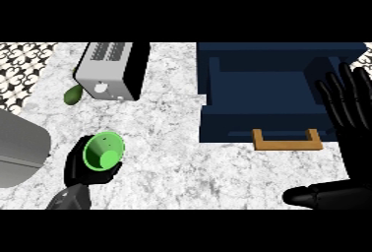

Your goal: Pick up the cup, place it into the drawer and close the drawer

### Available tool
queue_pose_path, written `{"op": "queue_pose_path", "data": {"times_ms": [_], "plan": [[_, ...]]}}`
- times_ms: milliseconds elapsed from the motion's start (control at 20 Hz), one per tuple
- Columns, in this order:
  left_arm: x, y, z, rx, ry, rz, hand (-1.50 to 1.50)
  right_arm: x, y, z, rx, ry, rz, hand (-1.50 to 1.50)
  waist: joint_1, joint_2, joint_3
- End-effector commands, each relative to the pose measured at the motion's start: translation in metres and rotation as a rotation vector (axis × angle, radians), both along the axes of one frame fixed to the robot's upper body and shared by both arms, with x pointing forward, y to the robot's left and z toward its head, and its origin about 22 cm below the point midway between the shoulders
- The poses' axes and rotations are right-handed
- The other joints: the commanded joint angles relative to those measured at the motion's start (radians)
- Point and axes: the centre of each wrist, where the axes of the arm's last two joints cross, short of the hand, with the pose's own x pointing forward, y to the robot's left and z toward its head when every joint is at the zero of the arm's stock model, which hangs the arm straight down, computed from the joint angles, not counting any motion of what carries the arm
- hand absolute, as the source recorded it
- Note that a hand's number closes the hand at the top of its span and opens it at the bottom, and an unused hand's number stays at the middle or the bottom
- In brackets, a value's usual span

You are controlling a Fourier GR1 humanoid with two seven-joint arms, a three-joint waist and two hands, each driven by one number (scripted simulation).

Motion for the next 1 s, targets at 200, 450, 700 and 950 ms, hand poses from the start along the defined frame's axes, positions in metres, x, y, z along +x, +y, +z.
{"op": "queue_pose_path", "data": {"times_ms": [200, 450, 700, 950], "plan": [[0.005, -0.002, 0.002, 0.014, -0.127, 0.005, 1.50, 0.002, 0.018, -0.010, -0.003, -0.006, 0.011, -1.50, 0.002, 0.000, 0.000], [0.015, -0.008, 0.016, 0.018, -0.192, 0.018, 1.50, -0.003, 0.003, -0.002, -0.008, 0.018, 0.005, -1.50, 0.004, -0.002, 0.001], [0.030, -0.003, 0.043, -0.006, -0.286, -0.066, 1.50, -0.006, -0.008, 0.003, 0.017, 0.018, -0.018, -1.50, 0.012, -0.006, 0.002], [0.048, -0.044, 0.083, 0.043, -0.290, -0.192, 1.50, -0.012, -0.001, -0.008, -0.021, 0.026, -0.006, -1.50, 0.016, -0.008, 0.003]]}}
